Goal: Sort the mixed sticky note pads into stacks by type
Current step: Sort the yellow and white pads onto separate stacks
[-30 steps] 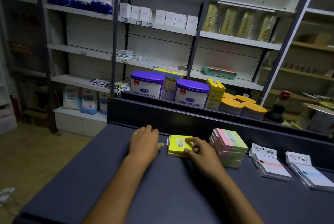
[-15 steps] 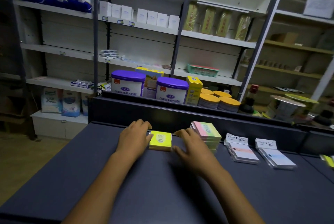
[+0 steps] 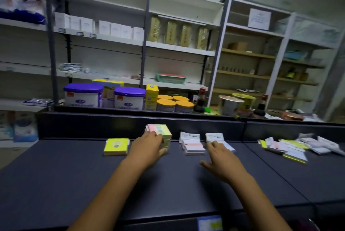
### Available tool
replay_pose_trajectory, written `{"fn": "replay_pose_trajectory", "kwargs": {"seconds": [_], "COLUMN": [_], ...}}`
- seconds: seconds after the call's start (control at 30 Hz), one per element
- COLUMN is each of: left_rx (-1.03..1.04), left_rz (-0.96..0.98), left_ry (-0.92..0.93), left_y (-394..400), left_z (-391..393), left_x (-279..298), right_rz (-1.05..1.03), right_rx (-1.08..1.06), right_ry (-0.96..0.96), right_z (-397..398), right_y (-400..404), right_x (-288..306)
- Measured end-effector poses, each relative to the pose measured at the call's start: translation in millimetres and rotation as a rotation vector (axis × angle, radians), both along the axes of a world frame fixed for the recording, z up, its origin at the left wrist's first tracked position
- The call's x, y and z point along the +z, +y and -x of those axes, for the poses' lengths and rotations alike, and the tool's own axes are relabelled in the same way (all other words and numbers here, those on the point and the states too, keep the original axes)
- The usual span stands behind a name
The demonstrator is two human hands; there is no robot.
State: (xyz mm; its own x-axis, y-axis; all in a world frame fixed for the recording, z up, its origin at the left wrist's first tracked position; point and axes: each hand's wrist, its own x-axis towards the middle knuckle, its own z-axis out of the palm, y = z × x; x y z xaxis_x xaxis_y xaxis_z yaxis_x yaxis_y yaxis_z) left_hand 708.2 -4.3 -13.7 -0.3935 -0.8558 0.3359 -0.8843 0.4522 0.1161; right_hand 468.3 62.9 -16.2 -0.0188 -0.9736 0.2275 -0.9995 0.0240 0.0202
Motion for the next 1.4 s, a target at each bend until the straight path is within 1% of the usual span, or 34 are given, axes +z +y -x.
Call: {"fn": "replay_pose_trajectory", "kwargs": {"seconds": [0.13,0.33,0.53,0.7,0.93,1.2,1.4], "left_rx": [-0.097,-0.190,-0.298,-0.375,-0.423,-0.439,-0.414], "left_rz": [-0.087,-0.128,-0.124,-0.122,-0.112,-0.117,-0.103], "left_ry": [-0.048,-0.069,-0.075,-0.063,-0.056,-0.038,-0.038], "left_y": [29.3,77.9,113.4,126.0,106.3,50.9,21.0], "left_z": [57.0,134.9,205.9,255.2,317.2,390.6,429.7], "left_x": [0.3,-1.2,-3.0,-1.6,1.5,0.3,-2.3], "right_rz": [-0.055,-0.090,-0.056,-0.026,0.001,-0.025,-0.021], "right_rx": [-0.090,-0.176,-0.256,-0.317,-0.369,-0.419,-0.416], "right_ry": [0.002,-0.034,-0.071,-0.119,-0.145,-0.124,-0.121], "right_z": [54.4,125.0,179.1,217.0,264.4,328.9,366.4], "right_y": [44.7,109.9,164.4,189.5,184.0,135.9,103.5], "right_x": [-2.7,-1.1,0.3,4.6,5.3,6.0,0.7]}}
